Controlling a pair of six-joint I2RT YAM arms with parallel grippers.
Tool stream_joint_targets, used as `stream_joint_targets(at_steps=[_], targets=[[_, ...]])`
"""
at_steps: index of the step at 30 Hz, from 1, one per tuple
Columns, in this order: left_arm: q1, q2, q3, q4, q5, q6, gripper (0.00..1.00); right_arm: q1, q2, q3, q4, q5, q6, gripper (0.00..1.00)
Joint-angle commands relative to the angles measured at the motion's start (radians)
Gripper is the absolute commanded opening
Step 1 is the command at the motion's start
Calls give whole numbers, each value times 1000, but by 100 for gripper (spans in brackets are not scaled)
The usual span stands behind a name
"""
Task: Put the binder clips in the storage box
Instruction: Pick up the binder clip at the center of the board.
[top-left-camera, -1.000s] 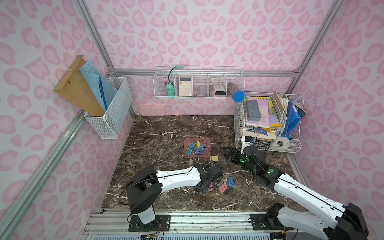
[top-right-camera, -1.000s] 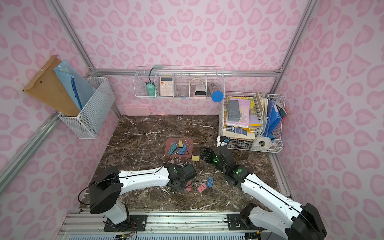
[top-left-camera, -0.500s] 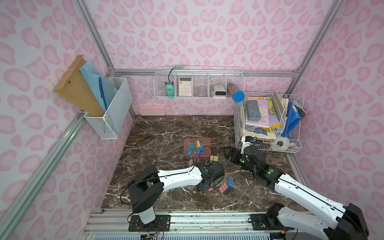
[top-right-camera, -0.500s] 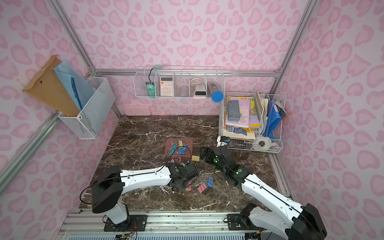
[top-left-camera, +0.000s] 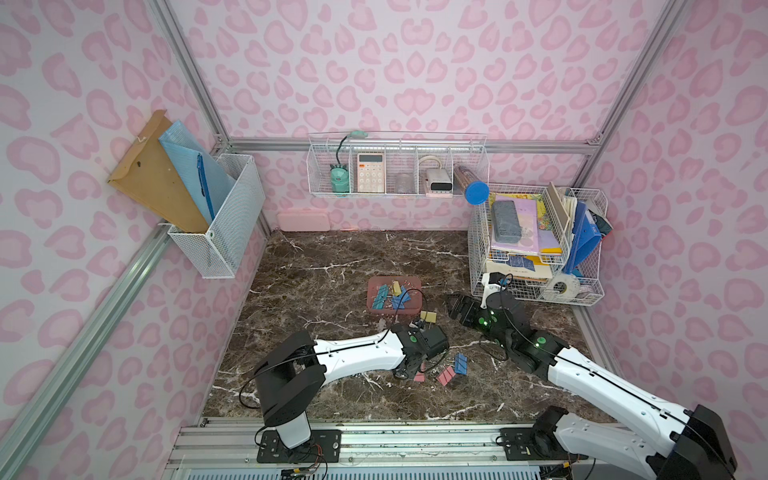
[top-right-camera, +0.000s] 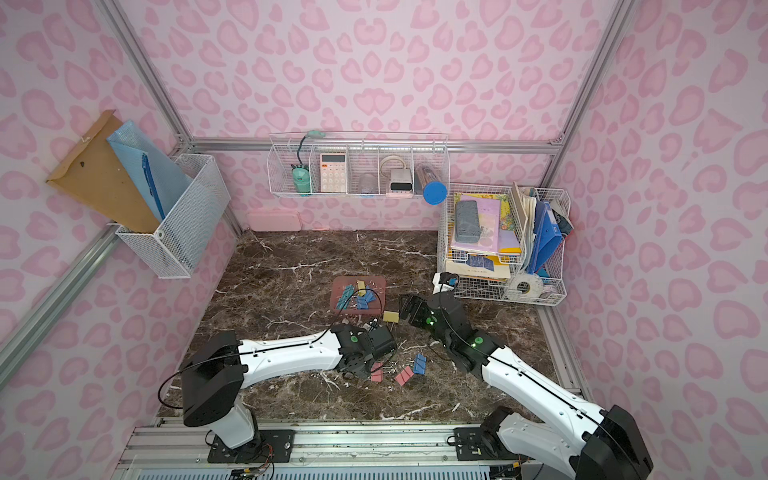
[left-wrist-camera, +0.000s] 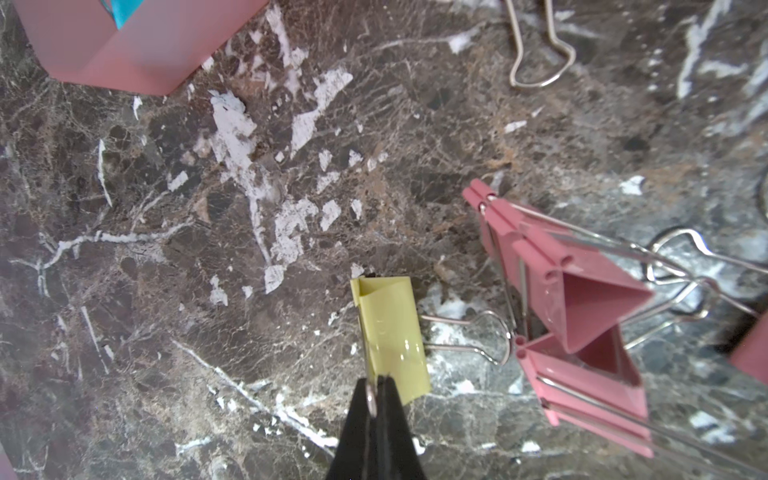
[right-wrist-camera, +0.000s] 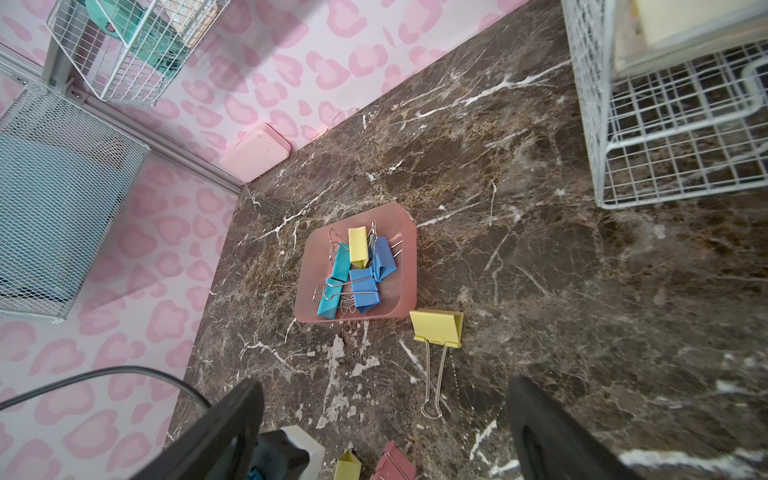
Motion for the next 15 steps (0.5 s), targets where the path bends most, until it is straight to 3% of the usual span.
stream_joint_targets(at_steps=[1, 6, 15], targets=[[0, -14, 17, -26, 25, -9, 0, 0, 1, 6, 9, 0, -1, 94], [28, -51, 117, -141, -85, 9, 0, 0, -2, 7, 9, 3, -1, 94], [219, -92, 235, -111, -134, 178, 0, 0, -5, 6, 8, 3, -2, 94]])
